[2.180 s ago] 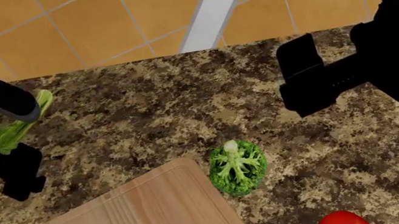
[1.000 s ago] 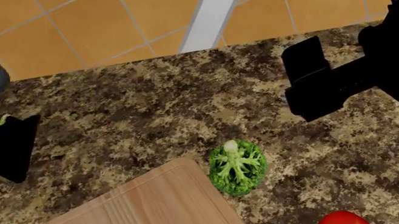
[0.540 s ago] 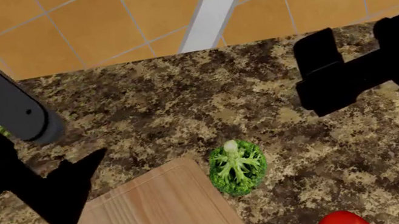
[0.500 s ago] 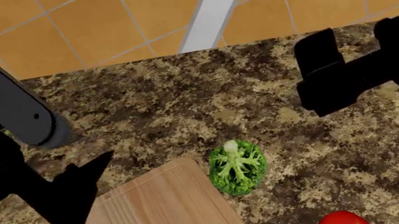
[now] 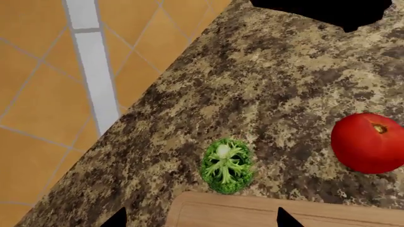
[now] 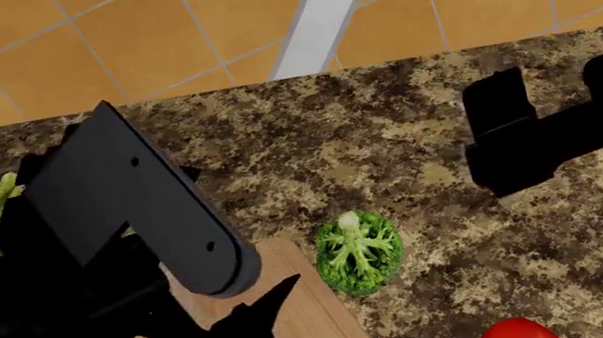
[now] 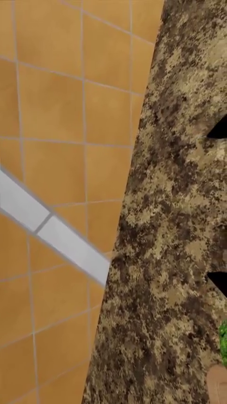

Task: Clear the non-vegetable object off the cutting board and place the vegetables onto it.

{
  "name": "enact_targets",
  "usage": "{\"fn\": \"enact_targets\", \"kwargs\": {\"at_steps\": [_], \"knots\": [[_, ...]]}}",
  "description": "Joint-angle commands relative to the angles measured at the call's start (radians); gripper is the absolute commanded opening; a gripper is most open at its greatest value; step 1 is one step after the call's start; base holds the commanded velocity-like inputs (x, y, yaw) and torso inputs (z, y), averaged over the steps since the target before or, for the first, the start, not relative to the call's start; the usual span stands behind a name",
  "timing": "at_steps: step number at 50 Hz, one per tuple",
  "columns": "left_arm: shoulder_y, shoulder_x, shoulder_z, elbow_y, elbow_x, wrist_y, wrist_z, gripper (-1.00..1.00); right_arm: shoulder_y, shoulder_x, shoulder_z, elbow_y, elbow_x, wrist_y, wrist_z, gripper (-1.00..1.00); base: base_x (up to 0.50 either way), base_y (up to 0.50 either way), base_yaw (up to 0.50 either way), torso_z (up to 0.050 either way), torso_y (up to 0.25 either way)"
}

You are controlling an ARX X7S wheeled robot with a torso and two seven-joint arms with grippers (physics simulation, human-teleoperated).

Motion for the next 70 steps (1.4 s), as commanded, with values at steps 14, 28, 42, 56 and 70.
{"fn": "enact_targets", "kwargs": {"at_steps": [14, 28, 42, 56, 70], "knots": [[-0.005, 0.257, 0.043, -0.117, 0.040, 0.017, -0.010, 1.00, -0.003, -0.012, 0.019, 0.017, -0.047, -0.003, -0.066, 1.00, 0.00, 0.00, 0.00, 0.000, 0.000], [0.033, 0.315, 0.101, -0.270, 0.169, 0.073, 0.076, 1.00, -0.009, -0.012, 0.015, 0.012, -0.040, -0.012, -0.064, 1.00, 0.00, 0.00, 0.00, 0.000, 0.000], [0.053, 0.348, 0.139, -0.368, 0.244, 0.121, 0.148, 1.00, -0.008, 0.002, 0.018, -0.012, 0.017, -0.014, -0.018, 1.00, 0.00, 0.00, 0.00, 0.000, 0.000], [0.071, 0.378, 0.168, -0.465, 0.295, 0.160, 0.202, 1.00, -0.012, 0.006, 0.011, -0.025, 0.057, -0.019, 0.015, 1.00, 0.00, 0.00, 0.00, 0.000, 0.000], [0.098, 0.400, 0.200, -0.532, 0.338, 0.191, 0.227, 1.00, -0.022, 0.018, 0.011, -0.037, 0.076, -0.030, 0.028, 1.00, 0.00, 0.00, 0.00, 0.000, 0.000]]}}
